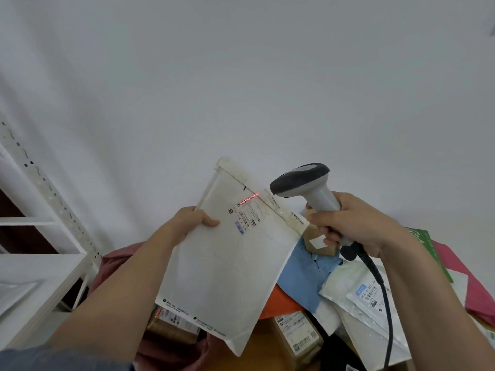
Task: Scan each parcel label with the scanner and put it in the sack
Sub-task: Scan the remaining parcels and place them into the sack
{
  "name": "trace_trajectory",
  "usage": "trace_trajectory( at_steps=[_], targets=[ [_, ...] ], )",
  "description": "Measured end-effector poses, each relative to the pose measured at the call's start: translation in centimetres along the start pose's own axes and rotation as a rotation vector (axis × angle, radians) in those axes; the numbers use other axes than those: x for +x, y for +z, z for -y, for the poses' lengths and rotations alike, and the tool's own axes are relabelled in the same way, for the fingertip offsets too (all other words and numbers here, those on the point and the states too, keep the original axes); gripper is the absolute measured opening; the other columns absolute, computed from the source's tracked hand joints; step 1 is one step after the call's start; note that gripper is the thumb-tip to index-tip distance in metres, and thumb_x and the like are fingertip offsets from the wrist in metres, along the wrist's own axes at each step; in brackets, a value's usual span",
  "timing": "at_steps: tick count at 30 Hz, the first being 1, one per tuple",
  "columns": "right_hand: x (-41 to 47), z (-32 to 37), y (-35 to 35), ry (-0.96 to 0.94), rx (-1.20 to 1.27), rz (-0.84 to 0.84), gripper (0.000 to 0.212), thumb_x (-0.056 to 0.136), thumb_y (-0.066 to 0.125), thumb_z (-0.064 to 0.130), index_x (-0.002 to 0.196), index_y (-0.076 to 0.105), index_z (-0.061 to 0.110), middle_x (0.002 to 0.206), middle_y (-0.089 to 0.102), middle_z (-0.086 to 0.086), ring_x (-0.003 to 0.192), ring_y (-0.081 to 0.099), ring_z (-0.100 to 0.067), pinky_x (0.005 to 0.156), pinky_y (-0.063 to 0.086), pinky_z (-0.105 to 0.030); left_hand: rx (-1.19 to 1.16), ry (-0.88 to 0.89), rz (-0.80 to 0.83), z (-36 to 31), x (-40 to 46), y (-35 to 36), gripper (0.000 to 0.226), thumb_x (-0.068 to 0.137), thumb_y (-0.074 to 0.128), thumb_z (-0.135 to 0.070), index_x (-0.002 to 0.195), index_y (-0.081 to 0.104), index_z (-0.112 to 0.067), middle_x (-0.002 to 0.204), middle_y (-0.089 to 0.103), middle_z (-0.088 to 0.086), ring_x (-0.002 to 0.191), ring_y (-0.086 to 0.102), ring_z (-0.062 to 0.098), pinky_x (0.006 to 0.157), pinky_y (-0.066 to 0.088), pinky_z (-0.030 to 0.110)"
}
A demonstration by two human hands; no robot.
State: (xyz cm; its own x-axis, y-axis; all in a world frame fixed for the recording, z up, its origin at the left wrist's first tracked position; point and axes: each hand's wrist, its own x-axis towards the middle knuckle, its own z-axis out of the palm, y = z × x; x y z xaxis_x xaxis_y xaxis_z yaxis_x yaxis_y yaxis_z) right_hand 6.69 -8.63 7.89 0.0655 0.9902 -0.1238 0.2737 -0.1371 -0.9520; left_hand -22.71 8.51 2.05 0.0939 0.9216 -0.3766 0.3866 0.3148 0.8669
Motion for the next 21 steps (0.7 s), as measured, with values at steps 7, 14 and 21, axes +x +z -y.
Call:
trace_trajectory(
  at_steps=[7,14,21],
  targets=[
    [2.9,-2.7,0.2,0.006,0.124,-0.151,0.011,0.088,0.06,0.007,0.098,0.056,0.005,0.058,0.051,-0.006,0.046,0.042,-0.017,0.05,0.044,-0.029,0.024,0.063,-0.132,0.4,-0.1,0.2,0.029,0.068,0.083,-0.013,0.093,0.068,-0.013,0.088,0.073,0.008,0.08,0.071,0.03,0.069,0.06,0.037],
    [8.3,-11.7,3.2,0.208,-0.279,-0.127,0.069,0.088,0.057,0.006,0.146,0.021,-0.006,0.132,0.05,-0.021,0.107,0.056,-0.029,0.084,0.05,-0.036,-0.513,0.046,-0.335,3.0,0.2,-0.9,0.048,0.071,0.082,-0.011,0.114,0.062,-0.003,0.105,0.072,0.015,0.088,0.071,0.031,0.075,0.059,0.043],
    [10.6,-23.2,6.5,0.083,-0.551,-0.057,0.057,0.09,0.051,-0.003,0.143,0.036,0.012,0.123,0.06,-0.017,0.107,0.058,-0.033,0.087,0.049,-0.041,-0.688,-0.022,-0.337,6.2,-1.3,-1.6,0.056,0.079,0.075,-0.015,0.13,0.057,-0.005,0.121,0.067,0.014,0.108,0.066,0.032,0.094,0.052,0.048]
  ],
)
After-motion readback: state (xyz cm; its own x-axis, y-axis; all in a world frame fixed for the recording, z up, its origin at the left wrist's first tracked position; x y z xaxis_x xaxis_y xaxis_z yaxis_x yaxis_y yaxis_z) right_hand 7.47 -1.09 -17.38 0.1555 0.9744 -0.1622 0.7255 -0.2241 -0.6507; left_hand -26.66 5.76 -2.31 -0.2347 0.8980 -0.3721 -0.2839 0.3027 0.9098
